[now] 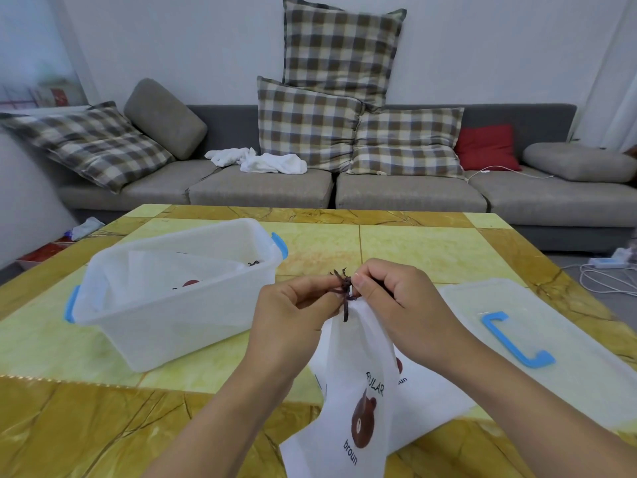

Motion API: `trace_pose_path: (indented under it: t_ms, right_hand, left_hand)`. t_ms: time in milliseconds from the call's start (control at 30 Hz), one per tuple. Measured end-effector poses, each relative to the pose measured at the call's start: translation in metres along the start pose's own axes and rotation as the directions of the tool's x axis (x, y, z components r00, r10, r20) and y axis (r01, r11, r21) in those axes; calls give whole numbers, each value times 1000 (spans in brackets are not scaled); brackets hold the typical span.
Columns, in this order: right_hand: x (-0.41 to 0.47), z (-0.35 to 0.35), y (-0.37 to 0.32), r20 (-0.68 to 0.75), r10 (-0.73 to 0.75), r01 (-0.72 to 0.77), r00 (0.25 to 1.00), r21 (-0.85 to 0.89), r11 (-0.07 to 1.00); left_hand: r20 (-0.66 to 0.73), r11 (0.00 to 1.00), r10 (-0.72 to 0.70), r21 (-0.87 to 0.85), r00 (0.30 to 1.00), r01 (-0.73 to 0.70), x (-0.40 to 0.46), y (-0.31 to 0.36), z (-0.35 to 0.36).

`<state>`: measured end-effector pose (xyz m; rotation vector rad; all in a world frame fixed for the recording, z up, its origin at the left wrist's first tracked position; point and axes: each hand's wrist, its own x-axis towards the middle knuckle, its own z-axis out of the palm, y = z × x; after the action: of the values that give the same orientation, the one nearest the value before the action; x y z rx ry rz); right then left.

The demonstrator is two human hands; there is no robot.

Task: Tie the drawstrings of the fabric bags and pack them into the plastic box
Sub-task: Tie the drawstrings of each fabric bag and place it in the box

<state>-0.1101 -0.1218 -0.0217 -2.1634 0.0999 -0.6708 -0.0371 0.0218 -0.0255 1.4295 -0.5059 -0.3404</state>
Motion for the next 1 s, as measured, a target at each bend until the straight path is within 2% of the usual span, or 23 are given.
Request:
trace_pose_path:
  t_ms: [200, 433, 533, 633, 767, 833, 1000]
  right_hand:
    - [-1, 3, 1, 33, -60, 61, 998, -55, 997]
    - [0, -4, 5, 56, -128, 135, 990, -174, 975]
    - [1, -3, 8, 96, -172, 191, 980, -248, 950]
    - [1, -2, 10, 110, -217, 241, 970, -308, 921]
    - [2, -1, 11, 108, -224, 247, 969, -309, 919]
    - [1, 0, 10, 117, -218, 244, 969, -305, 920]
    - [0, 1, 8, 101, -185, 203, 978, -218, 955]
  left_hand:
    - [154, 997, -46, -50, 987, 54, -5, 5, 6]
    - [187, 998, -69, -1, 980, 71, 2, -1, -6]
    - [264, 987, -140, -43, 954, 156, 4, -1, -11]
    - [368, 945, -203, -170, 907, 281, 4, 3, -13]
    - [355, 878, -272, -288, 894, 382, 4, 4, -8]
    - [324, 892, -286, -254, 902, 374, 4, 3, -6]
    - [362, 977, -195, -8, 911, 212, 6, 4, -12]
